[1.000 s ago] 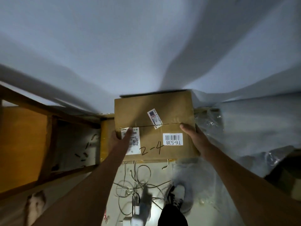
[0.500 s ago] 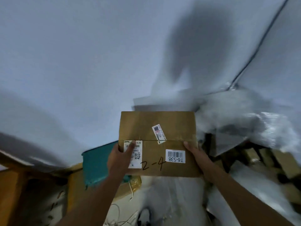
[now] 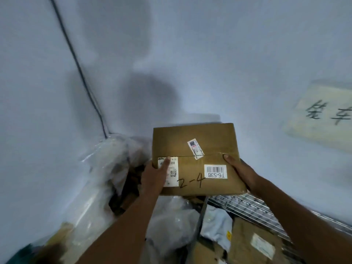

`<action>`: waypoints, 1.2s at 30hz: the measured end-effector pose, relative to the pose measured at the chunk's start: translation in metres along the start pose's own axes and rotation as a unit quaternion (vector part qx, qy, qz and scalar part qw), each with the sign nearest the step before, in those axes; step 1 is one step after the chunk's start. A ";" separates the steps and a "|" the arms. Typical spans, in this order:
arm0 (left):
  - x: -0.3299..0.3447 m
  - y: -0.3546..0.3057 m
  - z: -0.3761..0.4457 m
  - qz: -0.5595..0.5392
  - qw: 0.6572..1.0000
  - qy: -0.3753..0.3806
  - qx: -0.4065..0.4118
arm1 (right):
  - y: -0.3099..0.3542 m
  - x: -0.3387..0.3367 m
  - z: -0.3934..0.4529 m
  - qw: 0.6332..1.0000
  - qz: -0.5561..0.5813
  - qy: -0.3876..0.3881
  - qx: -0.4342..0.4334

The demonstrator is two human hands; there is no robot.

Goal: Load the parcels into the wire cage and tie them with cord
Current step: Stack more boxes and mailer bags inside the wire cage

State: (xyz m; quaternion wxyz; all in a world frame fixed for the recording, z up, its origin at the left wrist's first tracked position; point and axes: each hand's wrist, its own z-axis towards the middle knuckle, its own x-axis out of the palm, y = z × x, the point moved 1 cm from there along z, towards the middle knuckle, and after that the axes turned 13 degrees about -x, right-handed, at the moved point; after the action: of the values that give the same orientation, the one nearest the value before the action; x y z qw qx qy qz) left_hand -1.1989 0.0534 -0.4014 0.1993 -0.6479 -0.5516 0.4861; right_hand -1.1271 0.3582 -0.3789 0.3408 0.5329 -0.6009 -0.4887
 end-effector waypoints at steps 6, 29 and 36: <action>0.182 0.015 -0.076 0.072 0.982 0.172 0.030 | -0.090 -0.164 -0.103 0.981 0.009 -0.171 0.090; 0.519 0.318 -0.012 0.399 0.884 0.241 0.007 | -0.550 -0.284 -0.049 0.933 0.058 -0.306 0.181; 0.539 0.340 -0.033 0.489 0.845 0.202 0.074 | -0.648 -0.278 0.000 0.940 -0.090 -0.269 0.188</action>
State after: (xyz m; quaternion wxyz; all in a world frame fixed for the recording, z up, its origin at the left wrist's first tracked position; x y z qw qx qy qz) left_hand -1.0379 0.4461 -0.8776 0.0897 -0.9011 -0.0728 0.4180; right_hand -0.8728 0.6589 -0.9640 0.0149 0.4879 -0.7009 -0.5201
